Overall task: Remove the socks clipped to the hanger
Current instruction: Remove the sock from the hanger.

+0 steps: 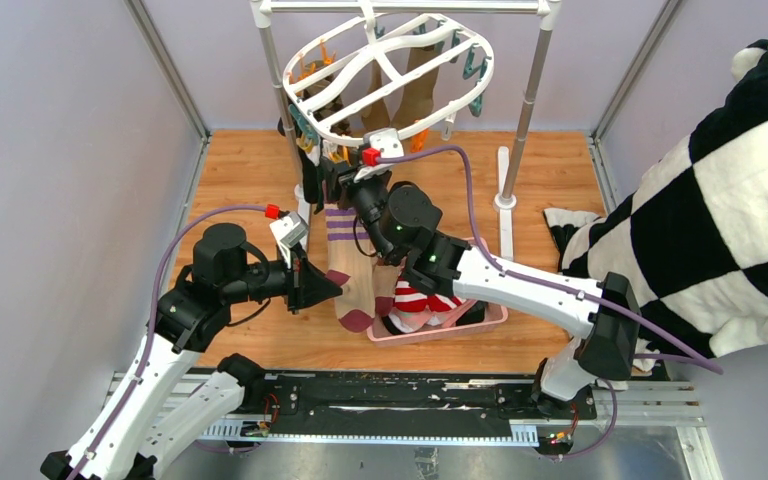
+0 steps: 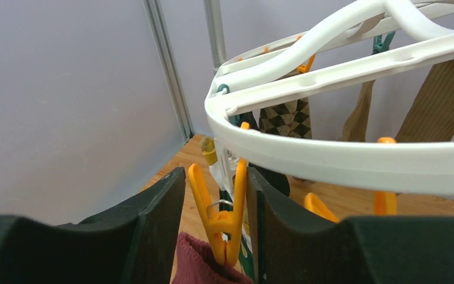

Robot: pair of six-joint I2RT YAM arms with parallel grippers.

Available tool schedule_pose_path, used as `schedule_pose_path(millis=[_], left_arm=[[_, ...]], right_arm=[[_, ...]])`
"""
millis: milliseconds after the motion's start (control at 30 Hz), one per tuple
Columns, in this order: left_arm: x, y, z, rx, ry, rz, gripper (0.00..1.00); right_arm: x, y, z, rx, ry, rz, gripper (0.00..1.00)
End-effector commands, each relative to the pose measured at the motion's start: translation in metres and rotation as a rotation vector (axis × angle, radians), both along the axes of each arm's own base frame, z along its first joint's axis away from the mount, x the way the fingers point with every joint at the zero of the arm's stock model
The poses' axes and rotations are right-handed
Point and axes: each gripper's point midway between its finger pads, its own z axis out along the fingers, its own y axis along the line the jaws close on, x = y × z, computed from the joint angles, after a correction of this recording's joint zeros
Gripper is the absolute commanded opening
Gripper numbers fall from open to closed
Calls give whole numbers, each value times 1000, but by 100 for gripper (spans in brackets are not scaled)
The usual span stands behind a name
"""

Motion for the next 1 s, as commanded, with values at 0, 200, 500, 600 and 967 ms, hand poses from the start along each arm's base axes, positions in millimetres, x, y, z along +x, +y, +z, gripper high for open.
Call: schedule_pose_path(millis=[0,200,500,600,967], left_arm=[[-4,0,10,-12,-32,-13,0],[-5,0,8,-11,-33,-15,0],[-5,2,6,0,-57,-19,0],[-7,4,7,14,-83,-29,0],[-11,8,14,42,-184,-67,0]], right_arm=[[11,-7,23,52,-4,-21,44],[12,-9,26,88,9,7,15],[-2,-17,28,121,14,72,33],[-15,-24,19,119,29,136,57],[-115,-56,-57,-93,23,572,90]])
